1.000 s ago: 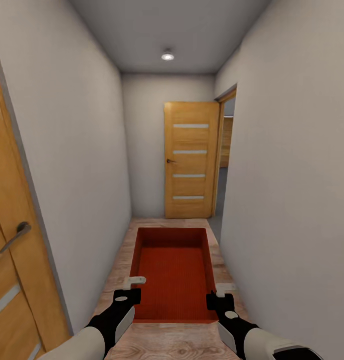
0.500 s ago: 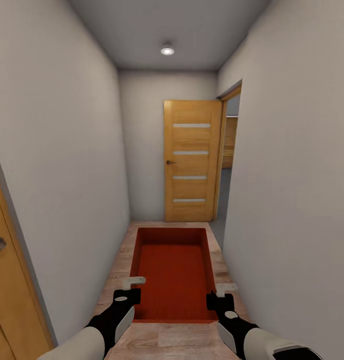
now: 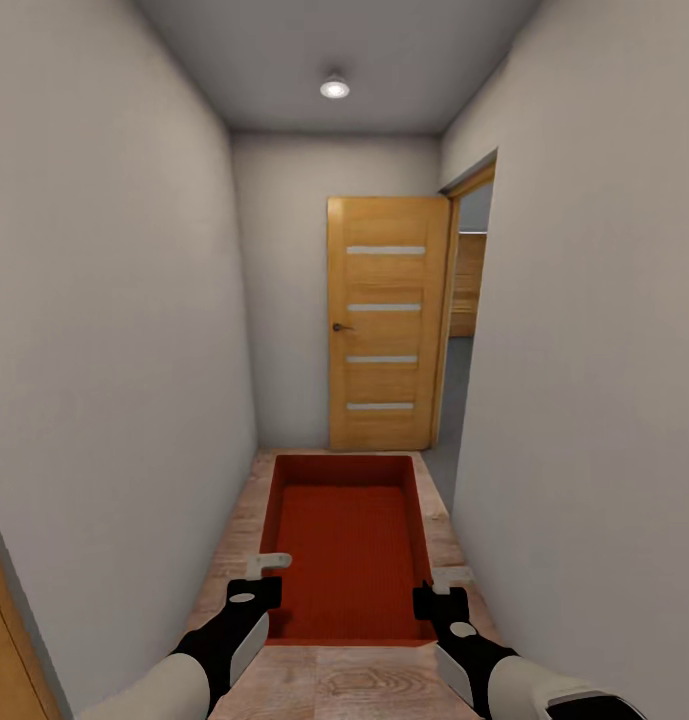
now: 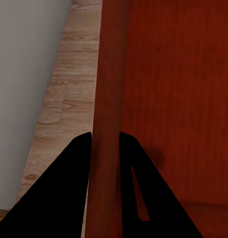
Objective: Move the two storage containers from the living room to the garage. In the garage, place one container on the floor and stack the other container on top of it (either order is fine).
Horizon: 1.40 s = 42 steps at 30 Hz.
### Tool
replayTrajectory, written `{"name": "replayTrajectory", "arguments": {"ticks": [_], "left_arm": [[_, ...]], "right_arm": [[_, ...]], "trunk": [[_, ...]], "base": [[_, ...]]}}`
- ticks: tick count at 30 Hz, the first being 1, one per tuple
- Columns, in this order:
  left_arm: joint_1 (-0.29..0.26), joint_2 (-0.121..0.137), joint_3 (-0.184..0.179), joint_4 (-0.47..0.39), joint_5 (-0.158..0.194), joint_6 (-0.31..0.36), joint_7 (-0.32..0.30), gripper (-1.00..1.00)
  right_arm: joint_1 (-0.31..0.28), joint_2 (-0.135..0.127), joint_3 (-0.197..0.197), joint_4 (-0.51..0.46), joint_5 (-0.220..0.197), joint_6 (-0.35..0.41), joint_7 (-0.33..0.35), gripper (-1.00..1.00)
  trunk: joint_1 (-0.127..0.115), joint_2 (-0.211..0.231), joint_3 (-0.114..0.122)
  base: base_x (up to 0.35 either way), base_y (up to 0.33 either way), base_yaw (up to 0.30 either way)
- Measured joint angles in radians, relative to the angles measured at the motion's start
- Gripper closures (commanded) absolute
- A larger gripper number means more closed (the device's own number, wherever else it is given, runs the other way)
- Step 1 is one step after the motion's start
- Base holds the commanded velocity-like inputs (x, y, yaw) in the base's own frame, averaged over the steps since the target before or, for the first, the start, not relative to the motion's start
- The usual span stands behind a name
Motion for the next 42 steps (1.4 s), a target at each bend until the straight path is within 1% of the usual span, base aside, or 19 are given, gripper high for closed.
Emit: {"name": "replayTrajectory", "arguments": {"ticks": [8, 11, 42], "left_arm": [[0.0, -0.001, 0.002, 0.0, -0.002, 0.0, 0.001, 1.0], [0.0, 0.0, 0.0, 0.0, 0.0, 0.0, 0.0, 1.0], [0.0, 0.0, 0.0, 0.0, 0.0, 0.001, 0.0, 1.0]], "right_arm": [[0.0, -0.001, 0.003, 0.0, -0.005, 0.0, 0.003, 1.0], [0.0, 0.0, 0.01, 0.0, -0.011, 0.0, 0.0, 1.0], [0.0, 0.0, 0.012, 0.0, -0.013, 0.0, 0.0, 1.0]], "trunk": [[0.0, 0.0, 0.0], [0.0, 0.0, 0.0], [0.0, 0.0, 0.0]], "base": [[0.321, 0.0, 0.0], [0.322, 0.0, 0.0], [0.321, 0.0, 0.0]]}}
